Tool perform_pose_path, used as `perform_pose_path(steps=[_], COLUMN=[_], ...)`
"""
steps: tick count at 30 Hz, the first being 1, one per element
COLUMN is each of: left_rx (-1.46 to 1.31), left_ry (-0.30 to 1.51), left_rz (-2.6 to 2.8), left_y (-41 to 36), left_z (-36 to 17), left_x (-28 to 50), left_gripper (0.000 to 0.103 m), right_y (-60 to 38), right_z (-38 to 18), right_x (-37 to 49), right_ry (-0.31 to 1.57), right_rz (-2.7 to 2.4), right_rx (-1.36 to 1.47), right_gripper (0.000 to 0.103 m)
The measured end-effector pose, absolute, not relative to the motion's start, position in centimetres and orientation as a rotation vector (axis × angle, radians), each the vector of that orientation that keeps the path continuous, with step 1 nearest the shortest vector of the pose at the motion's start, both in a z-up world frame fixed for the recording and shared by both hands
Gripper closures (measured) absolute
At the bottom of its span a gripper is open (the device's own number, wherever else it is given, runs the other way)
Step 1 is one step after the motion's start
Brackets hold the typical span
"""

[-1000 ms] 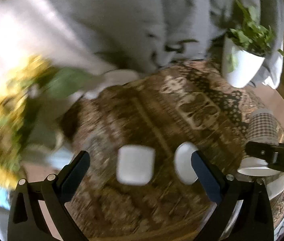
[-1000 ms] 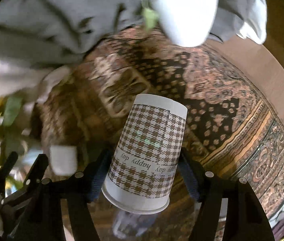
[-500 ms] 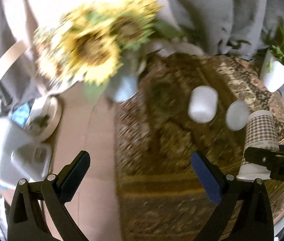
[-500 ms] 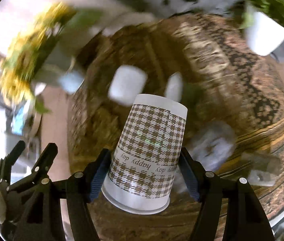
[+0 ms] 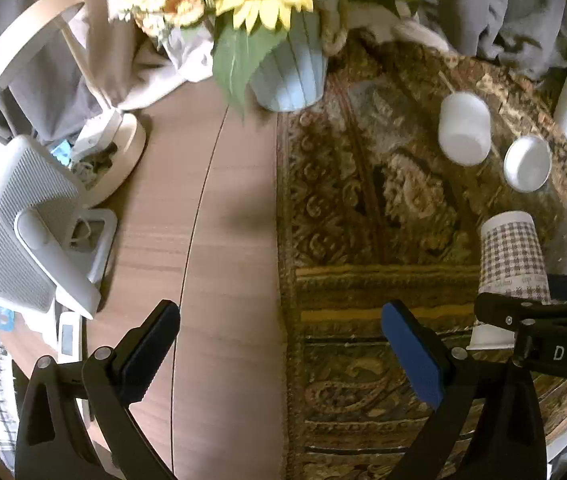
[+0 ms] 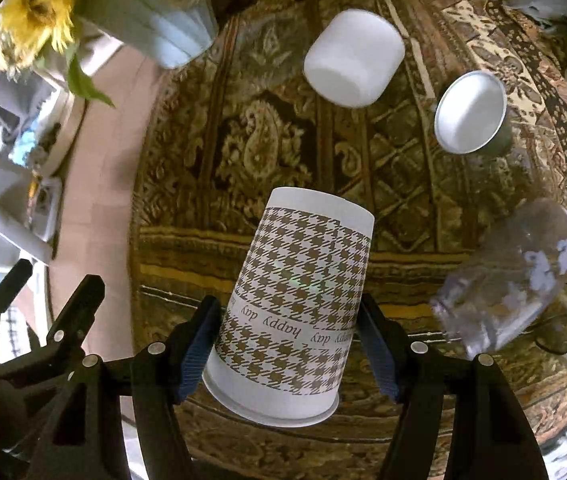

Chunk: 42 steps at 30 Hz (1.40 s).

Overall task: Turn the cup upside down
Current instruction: 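Rotate the held cup with the right gripper so its rim faces down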

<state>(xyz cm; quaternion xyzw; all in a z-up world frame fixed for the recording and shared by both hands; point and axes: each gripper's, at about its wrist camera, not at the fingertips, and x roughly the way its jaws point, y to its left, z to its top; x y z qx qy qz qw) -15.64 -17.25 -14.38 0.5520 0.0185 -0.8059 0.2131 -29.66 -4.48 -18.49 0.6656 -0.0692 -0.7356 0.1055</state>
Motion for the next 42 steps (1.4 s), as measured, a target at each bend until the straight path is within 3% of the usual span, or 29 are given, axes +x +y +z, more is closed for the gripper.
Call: perform_pose_path(steps=[9, 19, 24, 34, 42], left_rx=[1.581, 1.595, 1.577, 1.525, 1.713], left_ry=[0.03, 0.066, 0.085, 0.087, 0.127], left_rz=[-2.18, -2.136, -2.154, -2.334, -2.366], left_y=[-17.3, -17.7, -17.1, -13.1, -9.9], left_z=[-16.4, -17.5, -16.2, -11.9, -14.0], left_x=[-14.9, -14.8, -14.4, -16.5, -21.7], left_gripper=[0.0, 0.0, 0.0, 0.0, 0.0], right_y=[-6.2, -6.0, -4.6, 1.5, 5.2], right_z=[-20.4, -21.2, -18.5, -10.3, -10.4], right_x=[-29.4, -28.6, -27.0, -24.3, -25.5], right_ry=[-0.05, -0.017, -0.073, -0.226, -0.286], right_rz=[-2.111, -2.091, -2.156, -2.552, -2.71], right_rx=[1.993, 2.021, 1.942, 1.726, 1.734], right_gripper=[0.034, 0.029, 0.02, 0.02, 0.02])
